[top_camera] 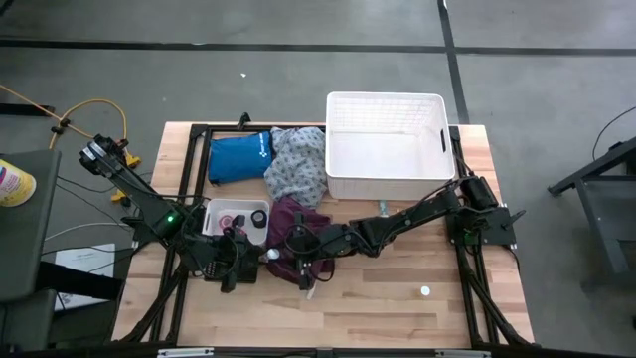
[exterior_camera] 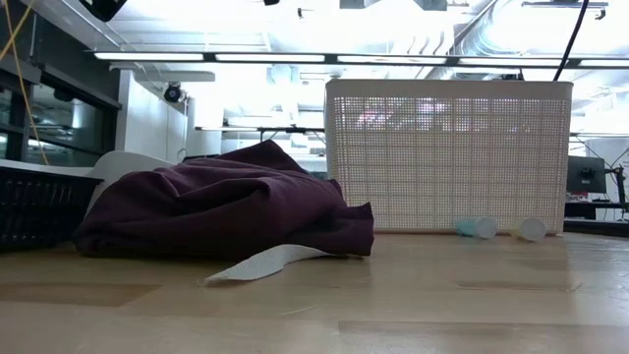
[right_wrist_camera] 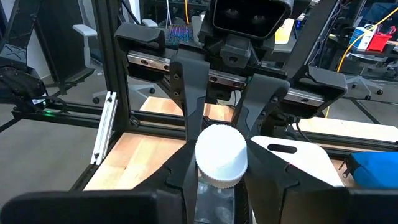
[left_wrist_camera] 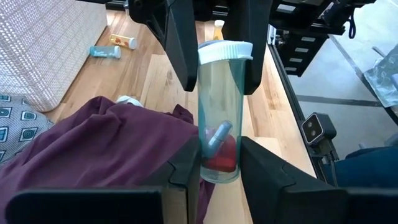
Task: Pick & place medical supplies in basket/bin
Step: Put the bottom blue pill bottle into the black bin
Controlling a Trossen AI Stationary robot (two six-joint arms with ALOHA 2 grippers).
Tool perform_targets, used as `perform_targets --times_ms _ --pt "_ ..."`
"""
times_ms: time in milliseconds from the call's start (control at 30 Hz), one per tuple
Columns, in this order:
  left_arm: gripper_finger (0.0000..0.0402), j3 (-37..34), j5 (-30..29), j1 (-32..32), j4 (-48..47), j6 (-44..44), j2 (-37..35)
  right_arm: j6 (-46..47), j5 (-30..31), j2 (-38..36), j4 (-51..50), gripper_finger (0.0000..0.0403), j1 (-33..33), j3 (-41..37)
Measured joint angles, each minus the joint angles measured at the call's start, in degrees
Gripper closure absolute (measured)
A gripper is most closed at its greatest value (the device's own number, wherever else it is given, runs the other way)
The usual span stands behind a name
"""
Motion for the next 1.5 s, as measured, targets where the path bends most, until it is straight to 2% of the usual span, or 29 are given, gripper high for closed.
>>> perform_targets --times_ms 300,767,1000,1367,1500 --pt "0.0314 0.0 0.0 0.0 0.0 0.0 0.0 0.02 -0.02 0.0 0.0 0.0299 0.0 0.0" --pt "0.0313 0.0 -0.02 0.02 0.0 0.0 0.0 0.02 -0.04 0.0 -0.02 0.023 0.02 0.0" --pt "0.0313 0.0 -0.02 0.02 -0.02 0.02 0.0 0.01 0.38 0.0 -0.32 0.0212 0.0 0.0" --pt "0.0313 0.0 1.6 -1.25 -0.44 0.02 0.0 3.62 0.44 0.0 -7.9 0.0205 0.0 0.0" --pt "0.0313 0.0 -0.78 -3.97 -2.73 -2.96 0.0 6.42 0.42 0.0 -11.13 0.0206 0.0 0.0"
